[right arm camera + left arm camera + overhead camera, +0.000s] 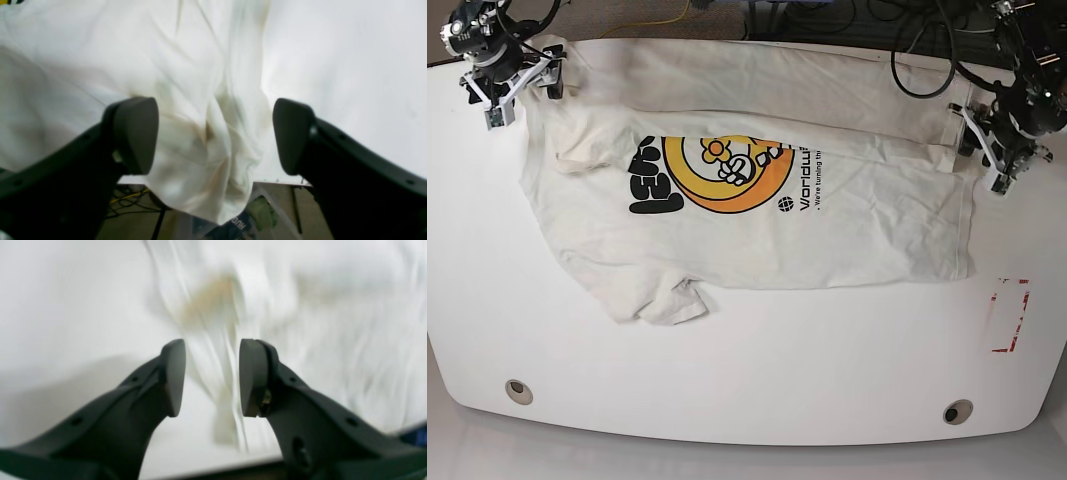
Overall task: Layout the t-shirt on the table in an organized manner, then fold the t-shirt properly
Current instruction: 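Release the shoulders and raise both grippers off the shirt, then move both grippers down along the shirt sides toward the hem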
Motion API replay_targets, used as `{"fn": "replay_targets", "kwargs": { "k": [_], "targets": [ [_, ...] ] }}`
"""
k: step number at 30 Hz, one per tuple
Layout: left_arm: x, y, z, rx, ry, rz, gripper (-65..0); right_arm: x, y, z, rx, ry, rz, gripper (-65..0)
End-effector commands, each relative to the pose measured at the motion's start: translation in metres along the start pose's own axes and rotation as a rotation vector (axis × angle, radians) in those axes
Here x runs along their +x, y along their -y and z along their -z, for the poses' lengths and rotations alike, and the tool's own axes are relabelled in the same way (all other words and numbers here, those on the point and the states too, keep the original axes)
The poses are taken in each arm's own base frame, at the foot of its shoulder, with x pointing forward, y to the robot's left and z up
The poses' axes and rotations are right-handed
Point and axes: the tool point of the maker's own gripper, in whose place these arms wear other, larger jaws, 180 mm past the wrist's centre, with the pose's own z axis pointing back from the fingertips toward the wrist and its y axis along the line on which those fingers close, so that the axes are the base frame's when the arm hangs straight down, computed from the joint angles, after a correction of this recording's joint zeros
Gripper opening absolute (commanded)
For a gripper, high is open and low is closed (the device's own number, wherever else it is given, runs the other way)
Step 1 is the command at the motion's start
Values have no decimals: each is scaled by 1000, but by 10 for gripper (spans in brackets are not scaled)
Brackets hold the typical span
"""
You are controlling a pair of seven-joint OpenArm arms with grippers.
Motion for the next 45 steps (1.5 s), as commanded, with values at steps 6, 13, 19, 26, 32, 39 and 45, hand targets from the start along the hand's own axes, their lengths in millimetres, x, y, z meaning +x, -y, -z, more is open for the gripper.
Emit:
{"fn": "replay_targets", "kwargs": {
  "k": [6,13,19,26,32,39,45],
  "targets": [
    [52,-26,-9,75,160,-69,-401,53,10,1,-30,129,-26,-140],
    [87,-50,-16,122,211,-109,-401,97,25,14,-98,142,-69,-140],
    [110,-66,-10,111,259,-160,-401,133,34,32,-124,159,-78,-140],
    [129,-94,2,80,280,-239,-401,163,53,59,-124,145,-29,-140],
    [145,-110,14,41,333,-298,-401,191,61,85,-74,138,2,-140],
    [154,-113,38,-8,393,-345,-401,213,66,114,-10,175,34,-140],
    [151,-105,61,-49,365,-325,-401,218,65,134,48,198,99,-140]
  ]
}}
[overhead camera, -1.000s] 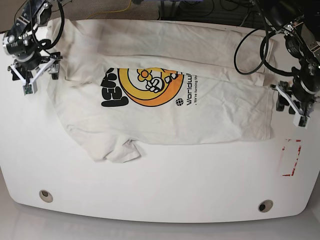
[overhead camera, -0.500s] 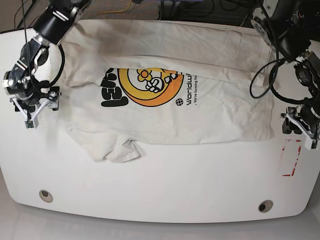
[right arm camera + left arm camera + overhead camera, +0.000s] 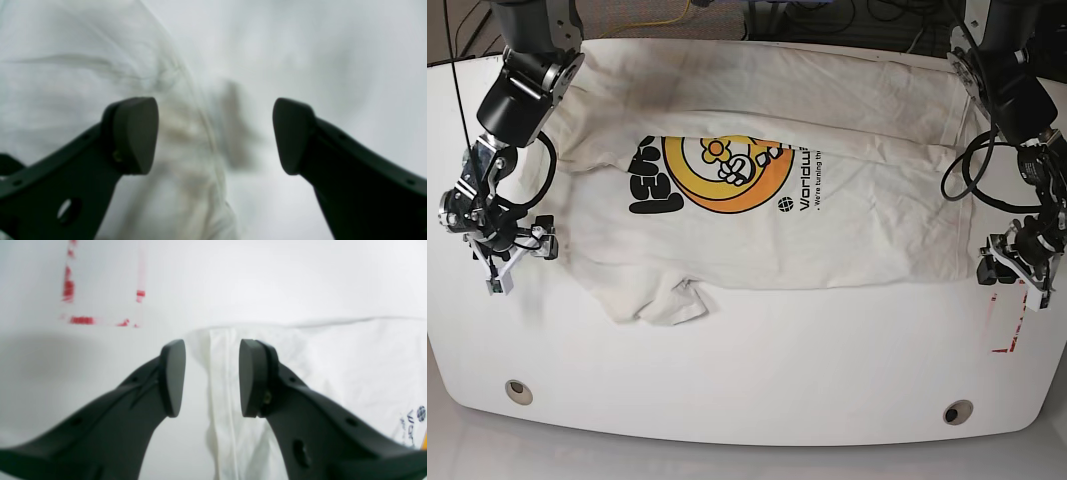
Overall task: Layout the t-shirt on the table in an organized manner, then fold the t-shirt properly
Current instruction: 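Move both grippers down along the shirt sides toward the hem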
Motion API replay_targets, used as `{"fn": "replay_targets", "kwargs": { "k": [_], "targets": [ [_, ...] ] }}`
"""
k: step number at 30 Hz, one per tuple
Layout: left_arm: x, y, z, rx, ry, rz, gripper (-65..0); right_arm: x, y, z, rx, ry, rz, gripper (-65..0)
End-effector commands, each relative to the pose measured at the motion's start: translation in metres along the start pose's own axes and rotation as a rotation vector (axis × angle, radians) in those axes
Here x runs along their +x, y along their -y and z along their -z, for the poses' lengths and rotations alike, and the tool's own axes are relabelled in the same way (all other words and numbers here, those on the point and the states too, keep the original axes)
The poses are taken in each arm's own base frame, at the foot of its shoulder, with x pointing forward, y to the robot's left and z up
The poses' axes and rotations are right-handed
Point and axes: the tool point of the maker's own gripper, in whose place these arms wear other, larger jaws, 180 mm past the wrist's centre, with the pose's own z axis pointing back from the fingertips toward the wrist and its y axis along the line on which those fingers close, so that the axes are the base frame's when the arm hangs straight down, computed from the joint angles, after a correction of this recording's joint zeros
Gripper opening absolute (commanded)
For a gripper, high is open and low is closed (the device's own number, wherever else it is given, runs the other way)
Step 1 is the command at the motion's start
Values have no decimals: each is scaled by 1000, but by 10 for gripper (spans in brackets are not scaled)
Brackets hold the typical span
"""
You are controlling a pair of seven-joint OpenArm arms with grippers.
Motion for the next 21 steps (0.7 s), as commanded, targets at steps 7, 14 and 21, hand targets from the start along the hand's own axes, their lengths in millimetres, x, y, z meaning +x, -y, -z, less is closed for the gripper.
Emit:
{"fn": "replay_targets", "kwargs": {
  "k": [7,14,21],
  "targets": [
    [18,-8,-2,-1,63,4,-401,23,8,13,49,71,96,-140],
    [2,-8,-2,-1,35,-3,-401,31,-1,16,71,72,105,-140],
    [-1,-9,-1,-1,30,-4,-401,36,-30,27,126,77,116,-140]
  ]
}}
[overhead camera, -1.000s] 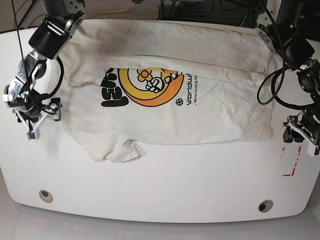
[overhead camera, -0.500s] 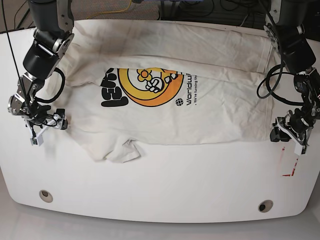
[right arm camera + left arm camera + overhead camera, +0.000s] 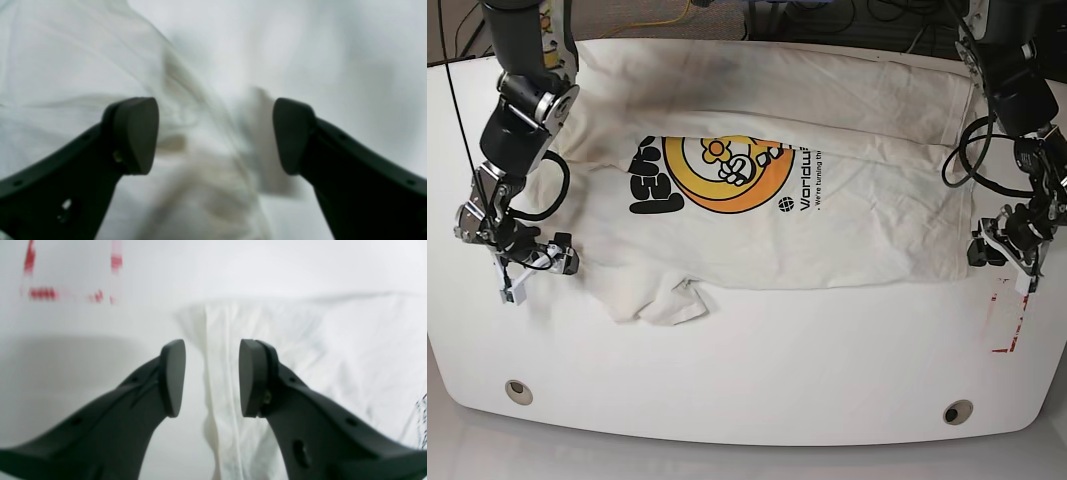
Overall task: Layout the t-shirt on the table in an organized manner, then fold the t-shirt properly
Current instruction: 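Move both grippers down along the shirt sides toward the hem, then lower both grippers onto the shirt's side edges near the hem and pinch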
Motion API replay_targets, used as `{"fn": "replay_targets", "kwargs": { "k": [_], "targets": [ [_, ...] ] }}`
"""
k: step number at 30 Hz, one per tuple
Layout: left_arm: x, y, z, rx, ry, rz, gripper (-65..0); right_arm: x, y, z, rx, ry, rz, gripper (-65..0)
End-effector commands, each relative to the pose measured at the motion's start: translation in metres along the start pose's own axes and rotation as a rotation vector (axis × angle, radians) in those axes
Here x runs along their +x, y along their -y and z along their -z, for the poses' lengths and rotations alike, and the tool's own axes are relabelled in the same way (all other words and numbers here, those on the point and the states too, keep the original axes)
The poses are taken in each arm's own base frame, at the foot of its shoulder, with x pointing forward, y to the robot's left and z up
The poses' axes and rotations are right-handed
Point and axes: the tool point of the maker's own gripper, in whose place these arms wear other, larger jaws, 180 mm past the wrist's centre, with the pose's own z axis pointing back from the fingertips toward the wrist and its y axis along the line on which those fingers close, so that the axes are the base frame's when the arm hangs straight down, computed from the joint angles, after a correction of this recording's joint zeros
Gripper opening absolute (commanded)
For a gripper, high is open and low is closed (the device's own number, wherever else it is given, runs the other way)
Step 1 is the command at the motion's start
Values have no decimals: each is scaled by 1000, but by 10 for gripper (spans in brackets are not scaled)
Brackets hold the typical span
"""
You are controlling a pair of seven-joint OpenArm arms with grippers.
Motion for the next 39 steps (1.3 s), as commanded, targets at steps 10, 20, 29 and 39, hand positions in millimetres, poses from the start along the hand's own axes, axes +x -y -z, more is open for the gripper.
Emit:
{"fn": "replay_targets", "kwargs": {
  "k": [10,20,29,39],
  "targets": [
    [16,-5,-8,9,55,14,-401,22,-28,10,59,77,4,-140],
    [15,-6,-8,10,53,15,-401,21,-39,15,77,87,4,-143],
    [15,-6,-7,10,51,10,-401,21,-40,16,79,91,5,-420],
    [20,-15,2,45,76,-90,-401,23,-39,15,76,94,1,-648]
  ]
}}
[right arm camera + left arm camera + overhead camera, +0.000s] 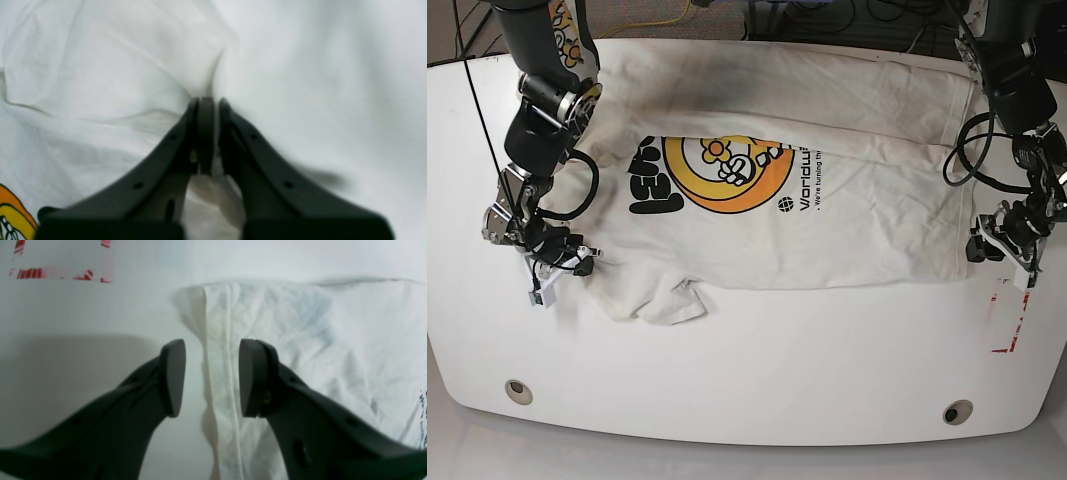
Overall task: Layout the t-shirt on the table in an organized manner, then fold the t-shirt properly
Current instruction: 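Lower both grippers onto the shirt's side edges near the hem and pinch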
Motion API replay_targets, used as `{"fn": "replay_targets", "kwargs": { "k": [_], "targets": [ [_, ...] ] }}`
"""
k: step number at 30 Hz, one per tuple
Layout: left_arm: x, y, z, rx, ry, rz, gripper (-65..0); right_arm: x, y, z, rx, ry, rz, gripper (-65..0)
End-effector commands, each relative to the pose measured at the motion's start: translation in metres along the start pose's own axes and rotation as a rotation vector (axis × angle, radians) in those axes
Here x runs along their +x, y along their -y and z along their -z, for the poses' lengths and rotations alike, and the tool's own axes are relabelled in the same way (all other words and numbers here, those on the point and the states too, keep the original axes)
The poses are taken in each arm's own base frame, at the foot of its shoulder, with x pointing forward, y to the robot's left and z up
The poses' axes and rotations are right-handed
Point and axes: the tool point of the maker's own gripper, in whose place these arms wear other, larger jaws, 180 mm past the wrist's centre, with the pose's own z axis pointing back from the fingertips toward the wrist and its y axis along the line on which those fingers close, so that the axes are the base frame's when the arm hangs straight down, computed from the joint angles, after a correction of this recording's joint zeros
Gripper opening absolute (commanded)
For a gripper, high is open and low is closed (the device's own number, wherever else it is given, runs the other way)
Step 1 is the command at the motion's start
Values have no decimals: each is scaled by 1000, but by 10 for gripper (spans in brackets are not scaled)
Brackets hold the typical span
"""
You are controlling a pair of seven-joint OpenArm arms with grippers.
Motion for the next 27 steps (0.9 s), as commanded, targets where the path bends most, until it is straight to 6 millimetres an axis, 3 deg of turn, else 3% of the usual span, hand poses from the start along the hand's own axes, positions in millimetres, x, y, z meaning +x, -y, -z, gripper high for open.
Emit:
{"fn": "replay_targets", "kwargs": {
  "k": [1,6,11,19,27],
  "targets": [
    [32,-9,-3,26,91,-41,-401,27,2,-6,-2,67,-9,-648],
    [31,-20,11,52,91,-158,-365,27,2,-6,-2,67,-9,-648],
    [36,-21,24,39,99,-236,-268,26,2,-6,-2,65,-9,-648],
    [46,-3,42,-2,79,-215,-264,17,2,-5,-2,52,-6,-648],
    [40,22,58,-49,22,-194,-264,13,2,-4,-1,45,-4,-648]
  ]
}}
